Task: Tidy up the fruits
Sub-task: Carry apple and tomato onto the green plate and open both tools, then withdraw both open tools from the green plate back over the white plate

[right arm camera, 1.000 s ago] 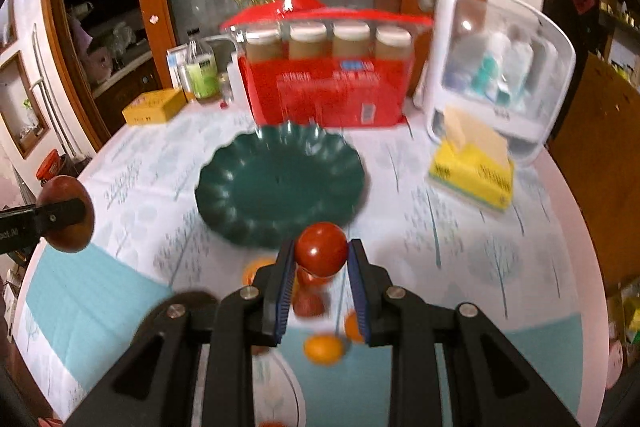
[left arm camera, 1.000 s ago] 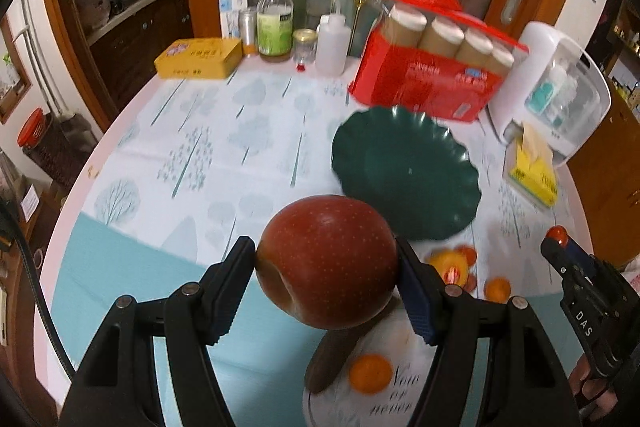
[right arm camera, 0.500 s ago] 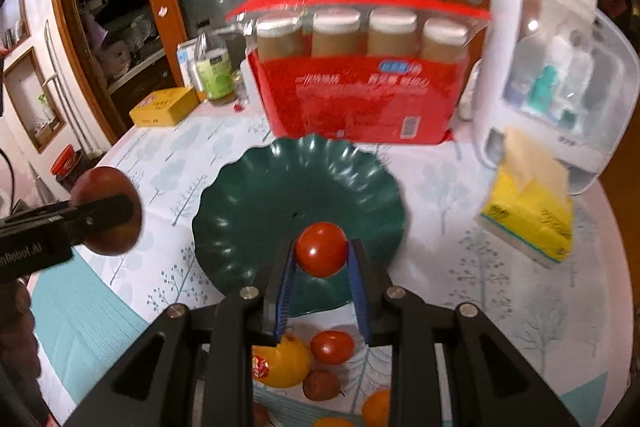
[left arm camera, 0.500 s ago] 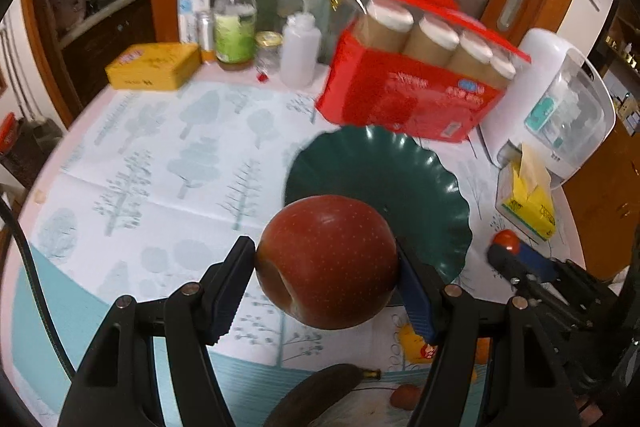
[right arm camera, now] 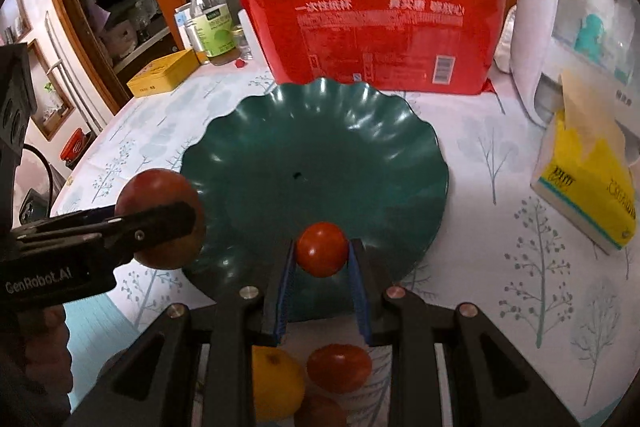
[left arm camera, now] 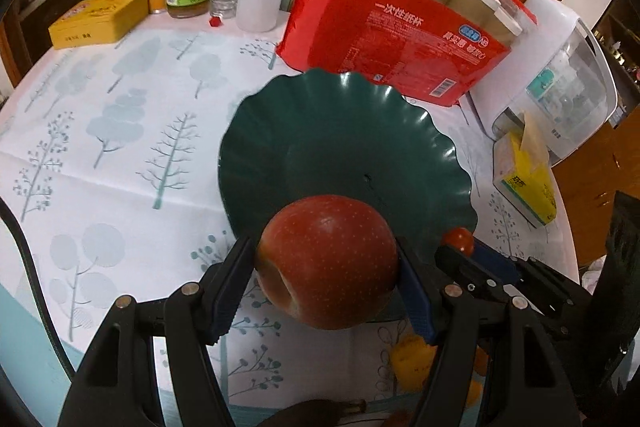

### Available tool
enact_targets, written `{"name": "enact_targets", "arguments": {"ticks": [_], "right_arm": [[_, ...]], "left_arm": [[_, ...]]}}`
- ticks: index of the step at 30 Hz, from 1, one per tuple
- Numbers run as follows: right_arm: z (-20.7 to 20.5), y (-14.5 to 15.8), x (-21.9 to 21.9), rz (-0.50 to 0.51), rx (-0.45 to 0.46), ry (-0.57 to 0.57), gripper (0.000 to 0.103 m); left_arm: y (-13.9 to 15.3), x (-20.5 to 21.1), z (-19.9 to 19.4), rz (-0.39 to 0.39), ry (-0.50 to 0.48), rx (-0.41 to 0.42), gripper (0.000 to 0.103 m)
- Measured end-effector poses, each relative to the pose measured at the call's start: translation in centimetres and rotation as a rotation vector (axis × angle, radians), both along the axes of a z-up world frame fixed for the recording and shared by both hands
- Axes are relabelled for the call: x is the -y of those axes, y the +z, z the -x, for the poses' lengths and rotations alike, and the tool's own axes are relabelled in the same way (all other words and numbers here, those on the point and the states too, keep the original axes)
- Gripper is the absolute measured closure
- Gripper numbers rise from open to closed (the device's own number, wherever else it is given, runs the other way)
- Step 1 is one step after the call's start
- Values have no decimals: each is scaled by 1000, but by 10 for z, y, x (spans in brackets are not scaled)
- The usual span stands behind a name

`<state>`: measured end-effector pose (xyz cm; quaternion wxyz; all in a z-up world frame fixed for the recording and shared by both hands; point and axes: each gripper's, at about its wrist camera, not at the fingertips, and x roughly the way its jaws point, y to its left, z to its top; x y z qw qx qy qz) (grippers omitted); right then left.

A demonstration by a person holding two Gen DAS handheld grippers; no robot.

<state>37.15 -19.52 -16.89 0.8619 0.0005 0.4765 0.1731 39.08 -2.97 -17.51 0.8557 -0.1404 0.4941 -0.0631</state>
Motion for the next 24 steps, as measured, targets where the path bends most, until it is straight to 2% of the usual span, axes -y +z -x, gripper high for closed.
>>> {"name": "enact_targets", "arguments": {"ticks": [7,9,10,12,13,20,24], "right_arm": [[-4,-7,0,-17,-17,-1,76],[-6,-9,0,-19,-33,-5,69],[-7,-9,0,-16,-42,-6,62],[-6,-7,1,-16,-44,-13,55],[-6,-5,2,-17,-41,-17,52],[5,26,14,-48,1,-53,47],[18,49,24,-70,25,-78,47]], "left_arm": [[-2,7,-2,-9,-26,-9,35],[-1,7,-2,-6,-22,-21,34],[1,7,-2,0,-20,-21,33],[9,5,1,7,-14,-4,24],[16,4,4,5,-13,10,23],[51,-2,20,17,35,21,22],[78,-8,39,4,75,56,21]]}}
